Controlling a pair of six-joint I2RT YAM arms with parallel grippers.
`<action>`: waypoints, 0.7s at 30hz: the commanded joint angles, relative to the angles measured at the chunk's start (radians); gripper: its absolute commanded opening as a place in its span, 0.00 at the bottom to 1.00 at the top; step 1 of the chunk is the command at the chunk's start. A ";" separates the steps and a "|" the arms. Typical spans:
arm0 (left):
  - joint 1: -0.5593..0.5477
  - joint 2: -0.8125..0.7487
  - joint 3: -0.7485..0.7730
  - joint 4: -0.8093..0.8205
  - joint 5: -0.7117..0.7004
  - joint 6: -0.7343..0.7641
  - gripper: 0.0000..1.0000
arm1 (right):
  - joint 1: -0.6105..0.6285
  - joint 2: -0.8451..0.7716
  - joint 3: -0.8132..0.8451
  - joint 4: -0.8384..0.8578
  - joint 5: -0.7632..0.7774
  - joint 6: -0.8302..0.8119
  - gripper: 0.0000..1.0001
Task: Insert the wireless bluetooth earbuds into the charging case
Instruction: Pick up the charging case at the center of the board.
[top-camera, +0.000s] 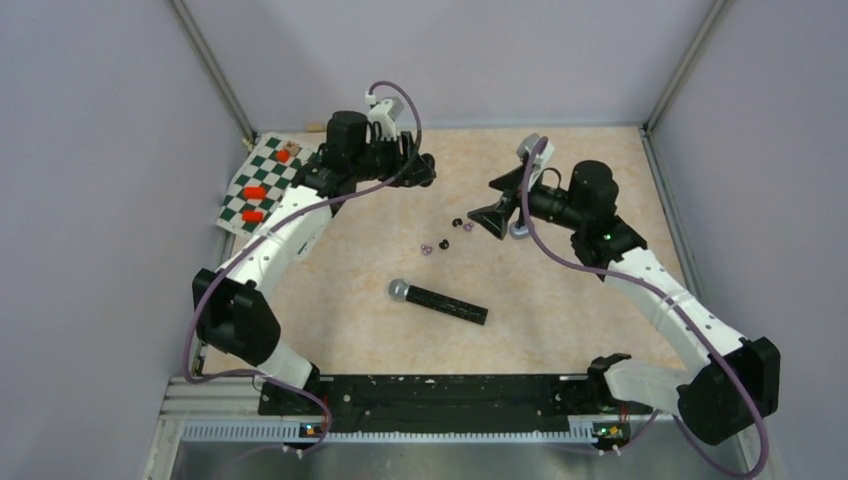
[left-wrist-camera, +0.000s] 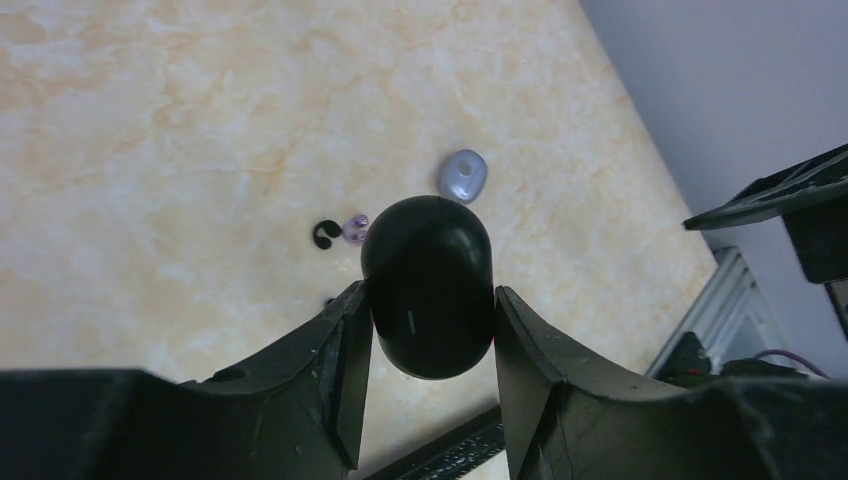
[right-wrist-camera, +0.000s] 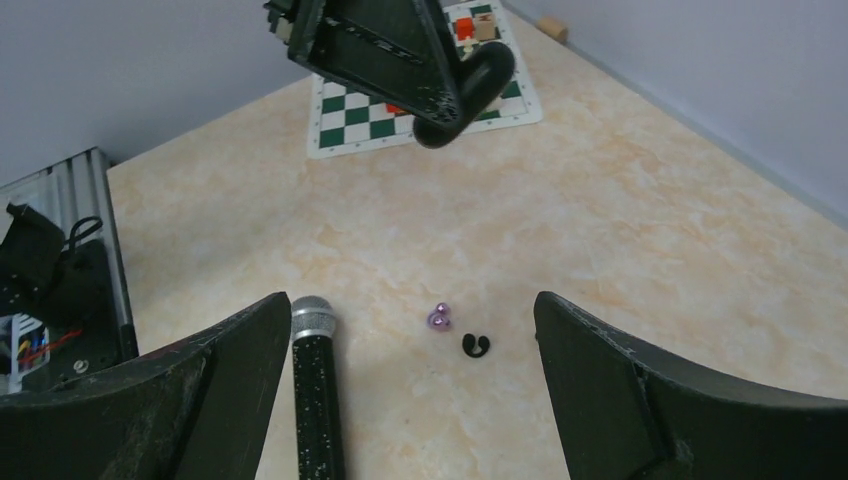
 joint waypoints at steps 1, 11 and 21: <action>-0.011 -0.049 -0.093 0.186 0.078 -0.183 0.31 | 0.070 0.007 0.015 0.033 -0.037 -0.106 0.90; -0.016 -0.064 -0.290 0.421 0.211 -0.351 0.31 | 0.182 0.000 -0.153 0.178 -0.008 -0.457 0.92; -0.099 -0.052 -0.343 0.458 0.229 -0.302 0.29 | 0.183 -0.061 -0.344 0.321 0.097 -0.657 0.97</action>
